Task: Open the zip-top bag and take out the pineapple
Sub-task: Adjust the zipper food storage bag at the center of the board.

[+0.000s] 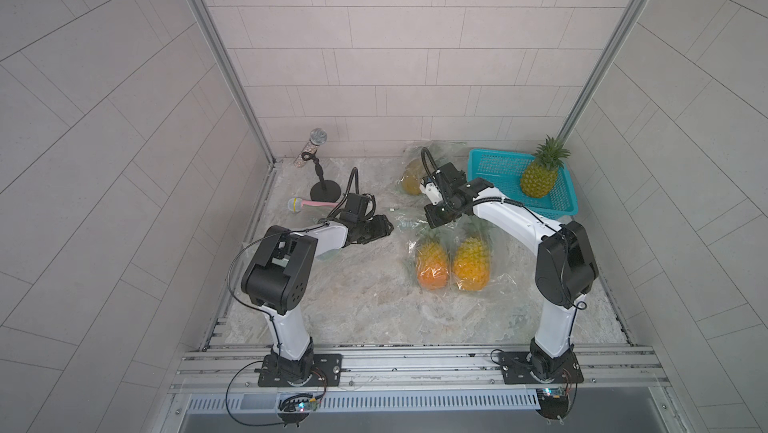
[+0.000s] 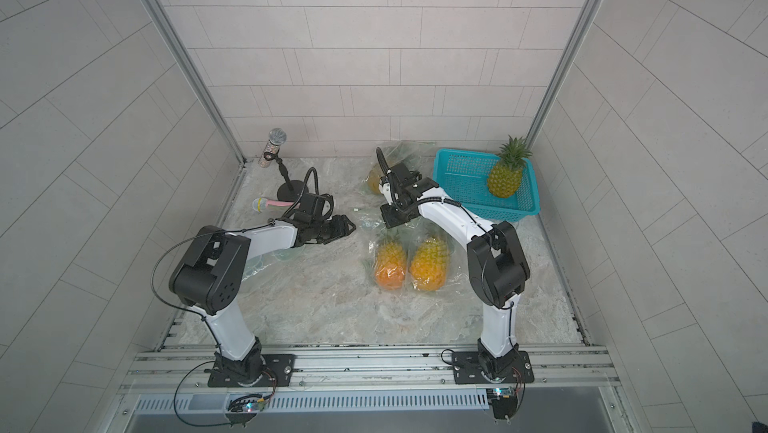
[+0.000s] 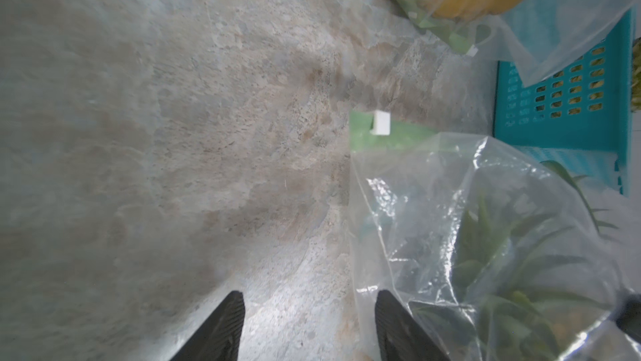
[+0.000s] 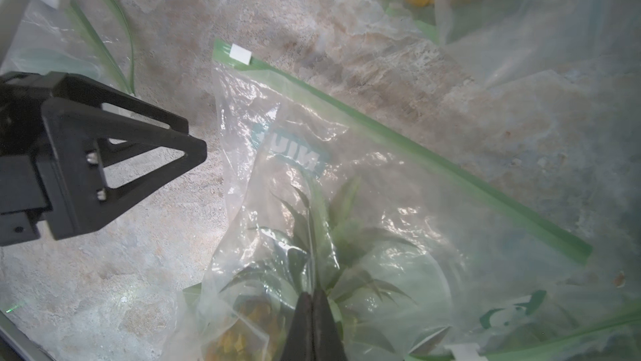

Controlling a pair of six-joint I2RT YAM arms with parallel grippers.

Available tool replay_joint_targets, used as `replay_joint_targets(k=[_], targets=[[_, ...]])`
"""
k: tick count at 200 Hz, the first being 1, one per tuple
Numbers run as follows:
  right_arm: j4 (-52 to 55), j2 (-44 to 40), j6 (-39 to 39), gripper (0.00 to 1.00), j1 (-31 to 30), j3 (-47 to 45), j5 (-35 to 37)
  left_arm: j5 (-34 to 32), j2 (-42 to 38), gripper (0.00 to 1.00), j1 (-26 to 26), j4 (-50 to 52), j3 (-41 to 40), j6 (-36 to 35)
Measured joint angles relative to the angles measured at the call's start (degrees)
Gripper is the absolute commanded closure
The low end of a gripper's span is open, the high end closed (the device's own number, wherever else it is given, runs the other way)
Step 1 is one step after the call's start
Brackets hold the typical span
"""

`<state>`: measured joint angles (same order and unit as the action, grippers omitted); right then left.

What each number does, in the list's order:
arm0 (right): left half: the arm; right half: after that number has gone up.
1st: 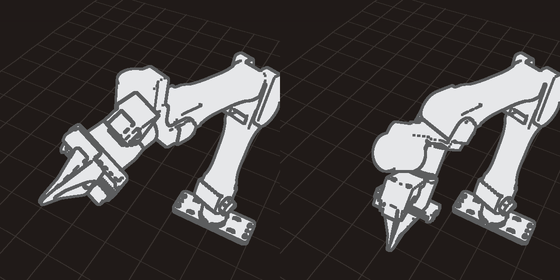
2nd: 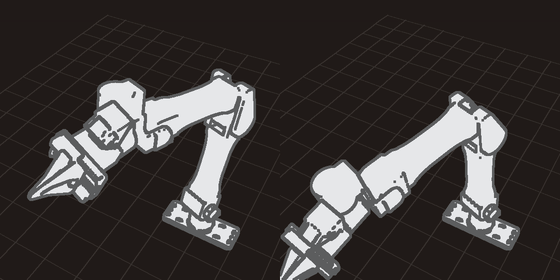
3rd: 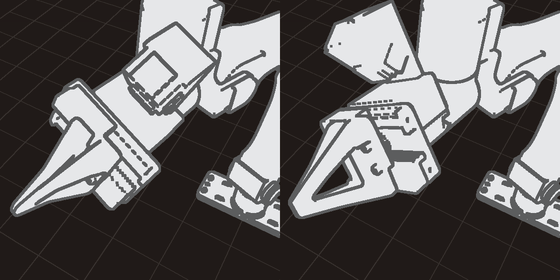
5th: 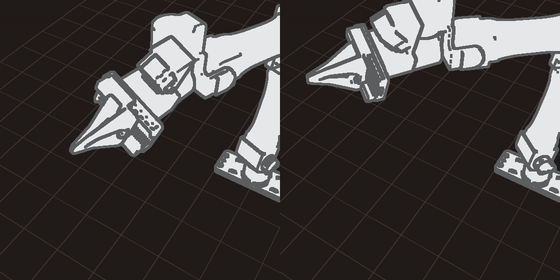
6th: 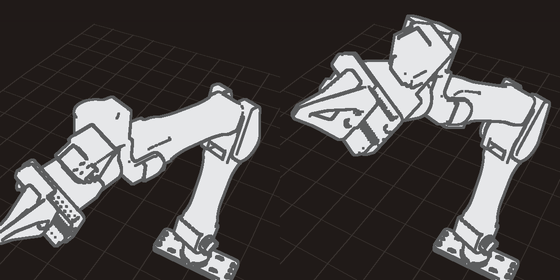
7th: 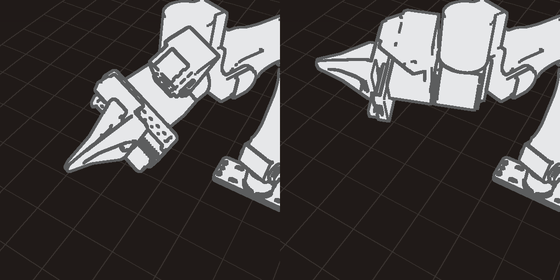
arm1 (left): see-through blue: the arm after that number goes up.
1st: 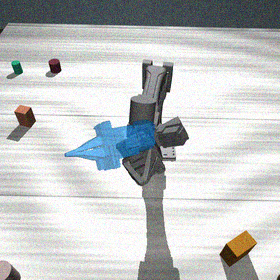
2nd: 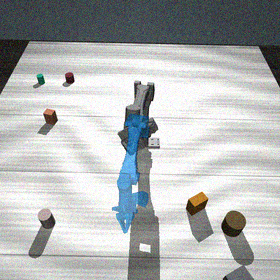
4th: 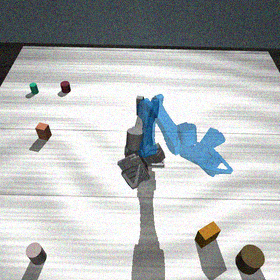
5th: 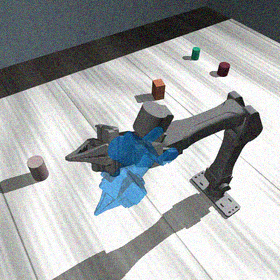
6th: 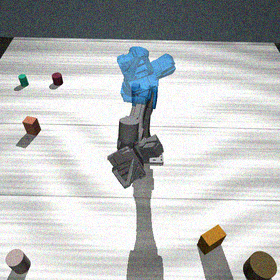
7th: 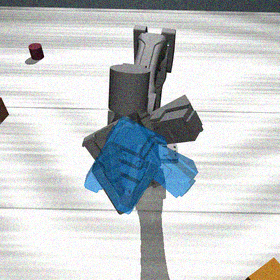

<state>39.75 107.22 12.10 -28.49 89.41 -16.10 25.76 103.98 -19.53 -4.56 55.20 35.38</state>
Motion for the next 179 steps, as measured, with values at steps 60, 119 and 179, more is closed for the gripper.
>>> replay_joint_targets(k=[60,119,179], targets=[[-3.0,-1.6,1.4,1.00,0.0,-2.7,-1.7,1.6,1.3,0.43,-0.2,-7.7,0.0,2.6],[-3.8,-3.1,2.6,1.00,0.0,-3.6,-3.5,3.2,3.5,0.85,-0.7,-11.1,0.2,4.9],[-5.1,-6.7,3.6,1.00,0.2,-5.7,-5.2,4.3,1.4,1.00,-0.8,-13.2,0.1,6.6]])
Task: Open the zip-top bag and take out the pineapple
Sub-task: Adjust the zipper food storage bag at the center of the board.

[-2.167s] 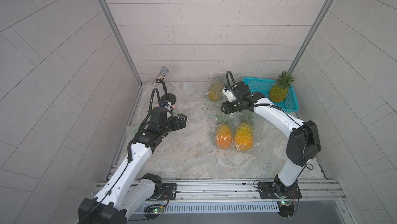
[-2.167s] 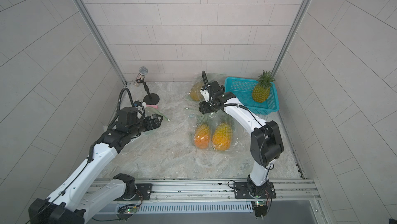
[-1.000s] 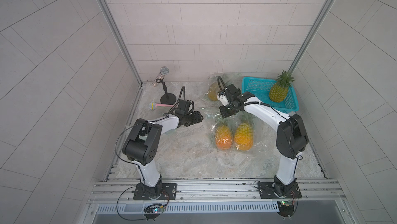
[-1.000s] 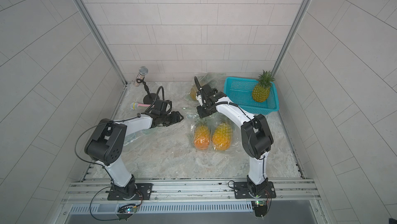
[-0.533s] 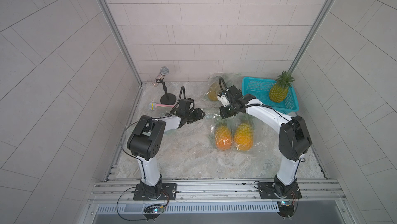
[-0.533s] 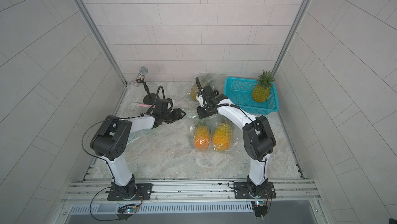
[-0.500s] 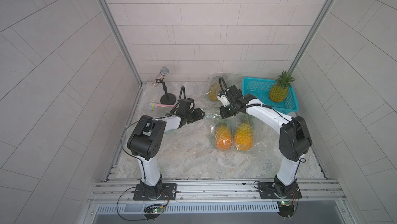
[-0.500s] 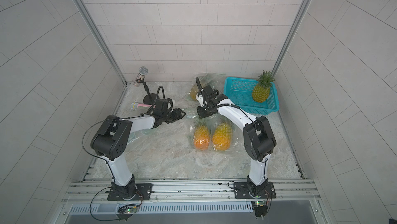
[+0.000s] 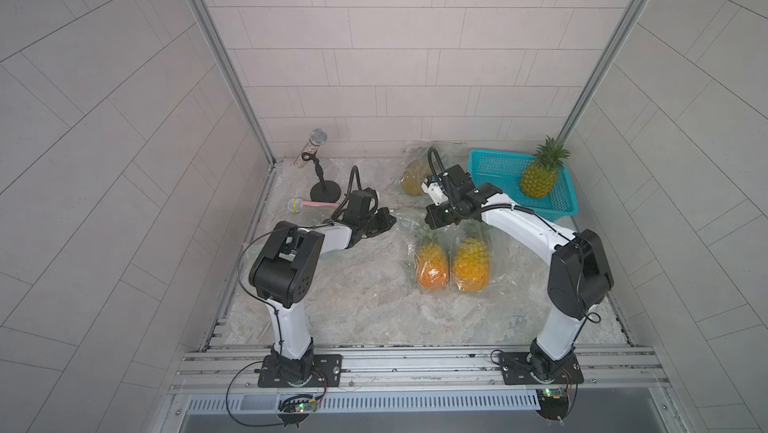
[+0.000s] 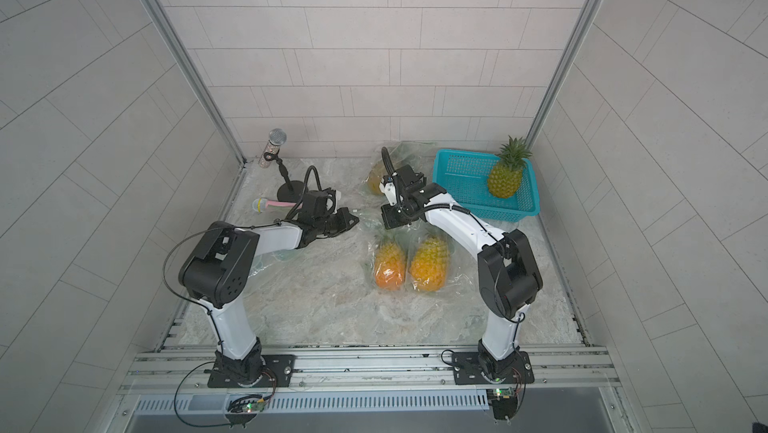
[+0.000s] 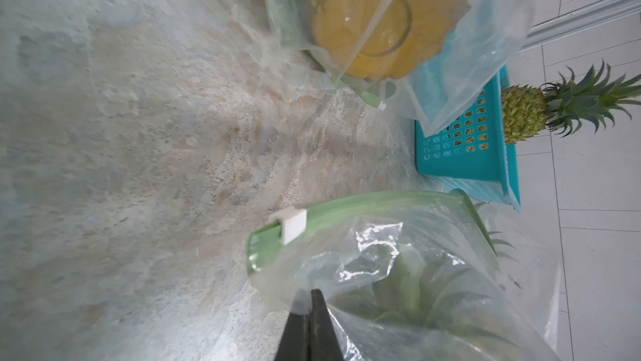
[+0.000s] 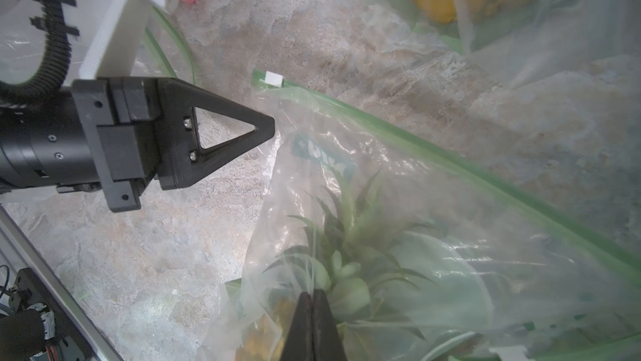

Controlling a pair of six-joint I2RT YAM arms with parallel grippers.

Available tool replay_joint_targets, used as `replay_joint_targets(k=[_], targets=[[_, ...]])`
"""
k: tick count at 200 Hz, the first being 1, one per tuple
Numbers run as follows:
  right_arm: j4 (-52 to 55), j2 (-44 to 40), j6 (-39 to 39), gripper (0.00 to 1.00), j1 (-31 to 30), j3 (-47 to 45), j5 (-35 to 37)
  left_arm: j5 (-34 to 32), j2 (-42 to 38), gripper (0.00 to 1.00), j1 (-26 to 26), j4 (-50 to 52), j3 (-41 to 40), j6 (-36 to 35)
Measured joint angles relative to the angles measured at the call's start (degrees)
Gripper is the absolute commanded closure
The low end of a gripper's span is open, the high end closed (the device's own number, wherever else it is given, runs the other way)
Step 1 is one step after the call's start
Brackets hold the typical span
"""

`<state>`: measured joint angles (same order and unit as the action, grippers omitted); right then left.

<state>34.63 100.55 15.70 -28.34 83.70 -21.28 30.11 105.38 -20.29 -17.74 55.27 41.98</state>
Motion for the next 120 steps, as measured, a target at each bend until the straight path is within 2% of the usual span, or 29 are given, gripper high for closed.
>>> replay_joint_targets(k=[19,27,46,70,120], targets=[[-0.5,-2.8,0.1,0.99,0.3,-1.0,-0.5,-0.5,-4.2,1.00,0.0,2.7,0.0,-1.2],[-0.9,-4.3,0.2,0.93,0.5,-1.7,-0.7,-0.5,-6.6,1.00,0.0,4.2,0.0,-2.1],[-1.8,-8.8,0.8,0.70,0.8,-3.5,-0.8,-0.6,-12.8,1.00,0.0,9.4,1.5,-4.7],[-5.1,-16.1,0.3,0.59,1.0,-6.2,-0.2,-0.1,-19.3,1.00,-0.1,15.5,4.6,-8.0],[-11.2,-28.5,-1.6,0.54,1.7,-10.1,2.3,1.8,-27.7,1.00,-0.4,22.1,8.5,-12.7]])
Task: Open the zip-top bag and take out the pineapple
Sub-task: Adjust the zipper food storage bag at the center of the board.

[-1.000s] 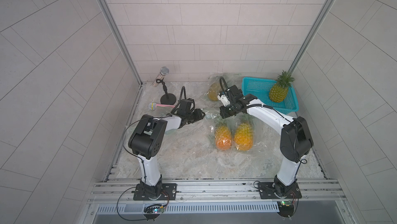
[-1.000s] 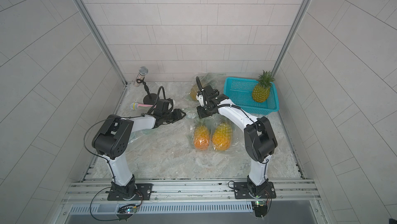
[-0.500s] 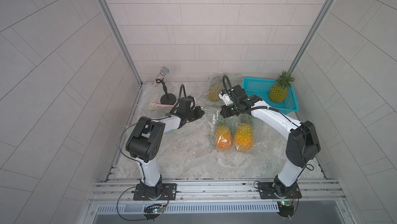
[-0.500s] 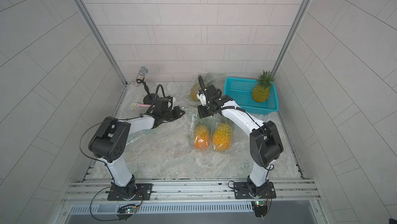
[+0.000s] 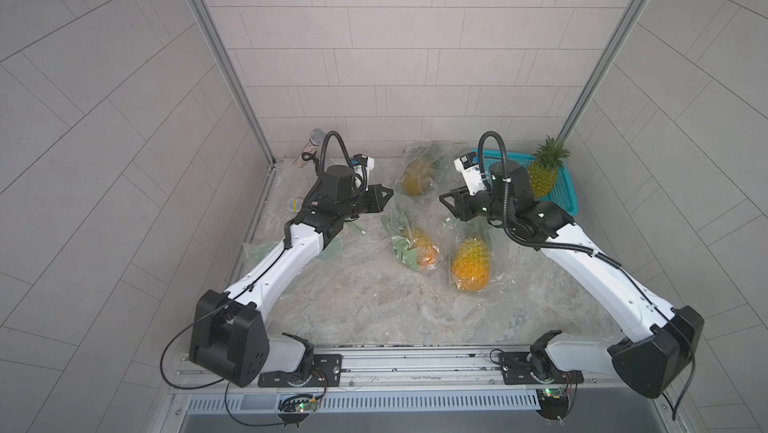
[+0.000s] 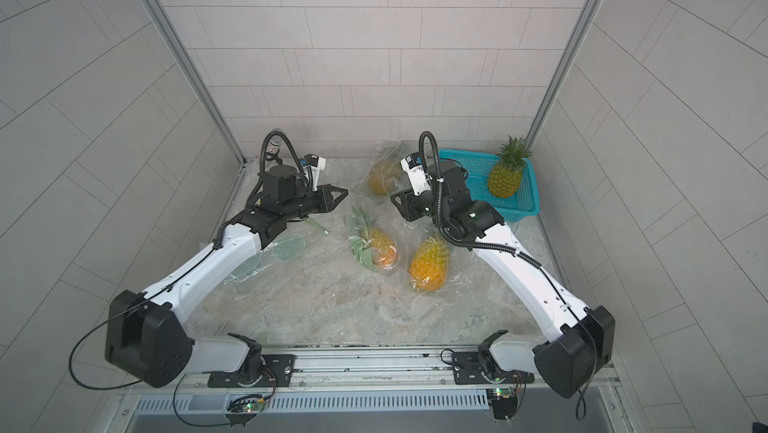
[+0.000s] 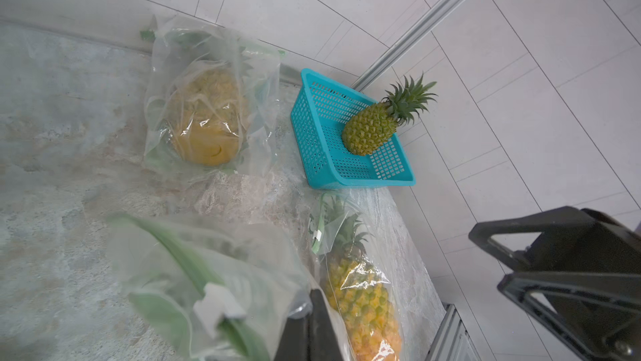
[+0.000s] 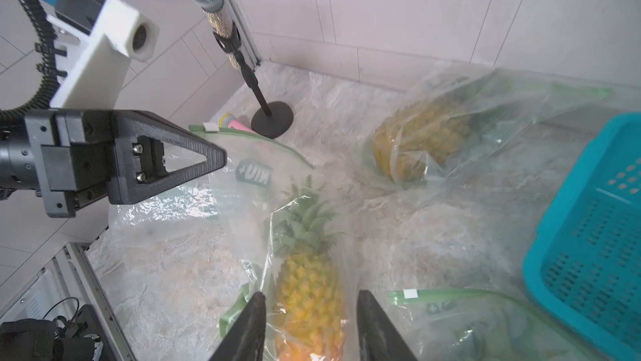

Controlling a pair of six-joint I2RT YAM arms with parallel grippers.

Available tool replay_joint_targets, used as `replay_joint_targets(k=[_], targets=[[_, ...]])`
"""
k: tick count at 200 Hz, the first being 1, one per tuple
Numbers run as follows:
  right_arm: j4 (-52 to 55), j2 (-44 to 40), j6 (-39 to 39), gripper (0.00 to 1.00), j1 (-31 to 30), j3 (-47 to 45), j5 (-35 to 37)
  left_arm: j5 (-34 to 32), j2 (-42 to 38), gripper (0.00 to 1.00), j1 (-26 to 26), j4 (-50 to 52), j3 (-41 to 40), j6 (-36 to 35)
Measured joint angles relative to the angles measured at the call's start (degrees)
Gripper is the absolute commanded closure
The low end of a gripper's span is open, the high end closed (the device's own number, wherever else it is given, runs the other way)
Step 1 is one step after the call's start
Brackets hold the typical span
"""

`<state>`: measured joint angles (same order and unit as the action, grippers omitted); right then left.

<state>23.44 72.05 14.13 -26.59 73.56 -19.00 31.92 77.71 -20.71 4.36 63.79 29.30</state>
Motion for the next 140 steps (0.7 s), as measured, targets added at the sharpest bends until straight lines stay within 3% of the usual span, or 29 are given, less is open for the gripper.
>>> replay_joint_targets(k=[76,140], targets=[[-3.7,-1.1,-2.6,0.52,7.2,-0.5,-4.1,4.8,3.2,1.00,-3.1,11.2,14.9,-6.1],[-7.8,-0.9,-7.1,0.49,12.0,-2.6,-16.9,10.5,4.5,1.00,-5.6,20.2,19.2,-14.8]])
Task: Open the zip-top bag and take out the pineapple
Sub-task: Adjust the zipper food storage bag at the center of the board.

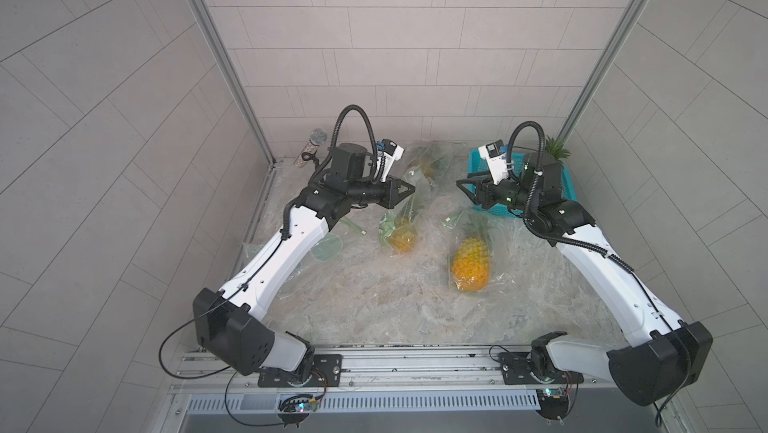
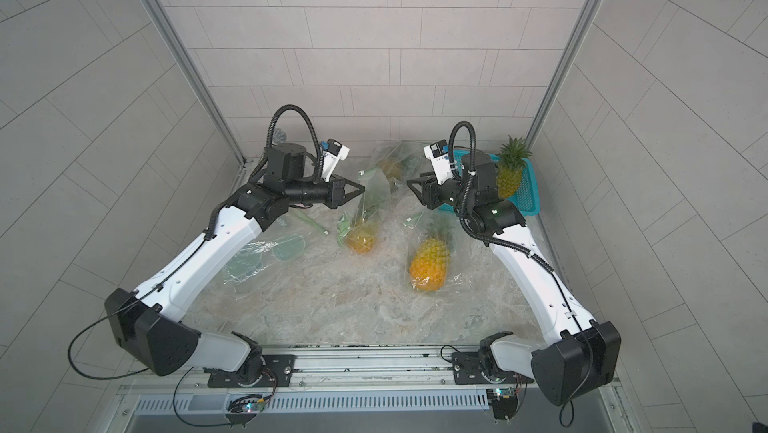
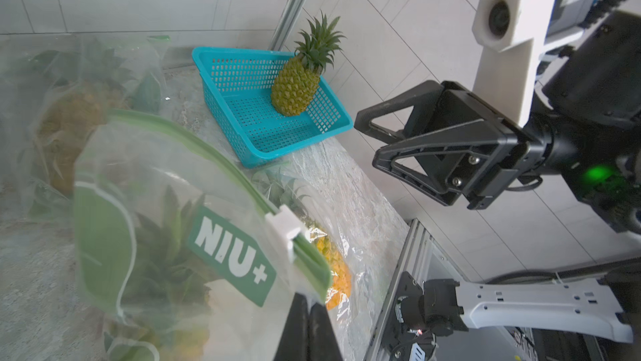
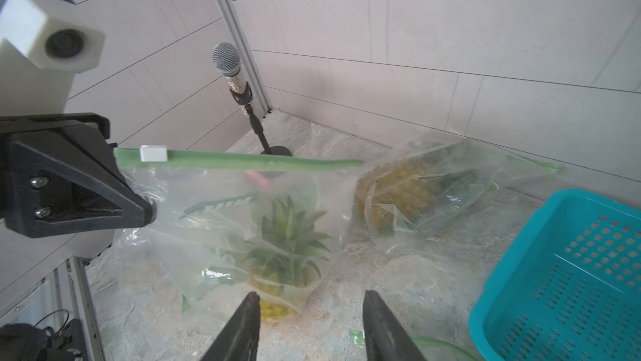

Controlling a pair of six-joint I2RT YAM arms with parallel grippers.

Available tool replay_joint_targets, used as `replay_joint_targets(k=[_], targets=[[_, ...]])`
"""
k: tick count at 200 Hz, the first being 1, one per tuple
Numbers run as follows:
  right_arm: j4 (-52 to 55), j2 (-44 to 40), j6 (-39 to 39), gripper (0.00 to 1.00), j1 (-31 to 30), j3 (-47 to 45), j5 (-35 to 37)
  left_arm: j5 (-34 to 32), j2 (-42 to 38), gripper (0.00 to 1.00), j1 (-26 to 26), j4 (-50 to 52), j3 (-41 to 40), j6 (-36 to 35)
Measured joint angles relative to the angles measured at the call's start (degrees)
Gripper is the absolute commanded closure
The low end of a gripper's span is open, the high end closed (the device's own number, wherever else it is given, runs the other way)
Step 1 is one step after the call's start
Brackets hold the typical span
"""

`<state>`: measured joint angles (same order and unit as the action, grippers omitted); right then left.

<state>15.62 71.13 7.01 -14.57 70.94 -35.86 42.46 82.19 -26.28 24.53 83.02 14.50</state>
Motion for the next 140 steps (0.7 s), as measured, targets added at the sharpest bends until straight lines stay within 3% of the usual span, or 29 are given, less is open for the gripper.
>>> replay_joint_targets(k=[73,102,140], targets=[[4.1,5.9,-12.5,0.39,0.0,4.6,-17.5,6.8,-5.2,1.00,0.0,5.7,-3.1,-9.5],[6.8,8.7,-17.0,0.38,-0.4,8.3,-21.7,9.4,-5.8,1.00,0.0,6.2,-3.9,-11.6],[8.5,10.6,-20.2,0.38,-1.0,11.0,-24.1,7.8,-5.8,1.00,0.0,6.5,-3.8,-13.2]])
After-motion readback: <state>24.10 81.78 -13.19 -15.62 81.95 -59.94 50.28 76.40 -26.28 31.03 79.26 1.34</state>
